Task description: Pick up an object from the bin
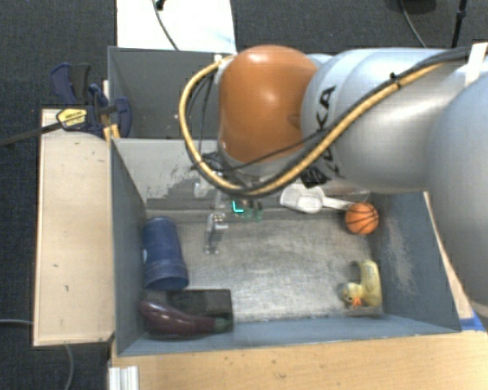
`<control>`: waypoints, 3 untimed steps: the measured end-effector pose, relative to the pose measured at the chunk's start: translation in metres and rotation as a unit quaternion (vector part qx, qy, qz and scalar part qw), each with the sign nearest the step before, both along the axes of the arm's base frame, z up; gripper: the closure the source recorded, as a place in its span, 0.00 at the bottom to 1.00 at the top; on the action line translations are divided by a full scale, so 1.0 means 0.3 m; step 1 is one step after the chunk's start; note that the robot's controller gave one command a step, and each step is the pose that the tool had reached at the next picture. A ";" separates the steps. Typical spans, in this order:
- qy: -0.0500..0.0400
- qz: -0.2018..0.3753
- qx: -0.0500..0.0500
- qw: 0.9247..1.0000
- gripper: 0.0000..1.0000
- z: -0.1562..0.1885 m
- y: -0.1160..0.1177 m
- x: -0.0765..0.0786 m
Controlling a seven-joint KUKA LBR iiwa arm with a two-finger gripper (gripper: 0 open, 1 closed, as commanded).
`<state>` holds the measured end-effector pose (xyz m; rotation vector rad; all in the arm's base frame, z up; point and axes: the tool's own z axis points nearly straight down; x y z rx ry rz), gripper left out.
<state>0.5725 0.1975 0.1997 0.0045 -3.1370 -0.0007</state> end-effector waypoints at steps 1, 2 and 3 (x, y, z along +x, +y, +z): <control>-0.002 -0.001 0.000 1.000 0.00 0.007 -0.001 0.002; -0.003 0.060 0.000 0.998 0.00 0.021 0.015 0.022; -0.009 0.180 0.001 0.984 0.00 -0.093 0.057 0.030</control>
Offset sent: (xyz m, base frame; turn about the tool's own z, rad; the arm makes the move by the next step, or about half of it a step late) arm 0.0201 0.0202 0.0126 -0.4586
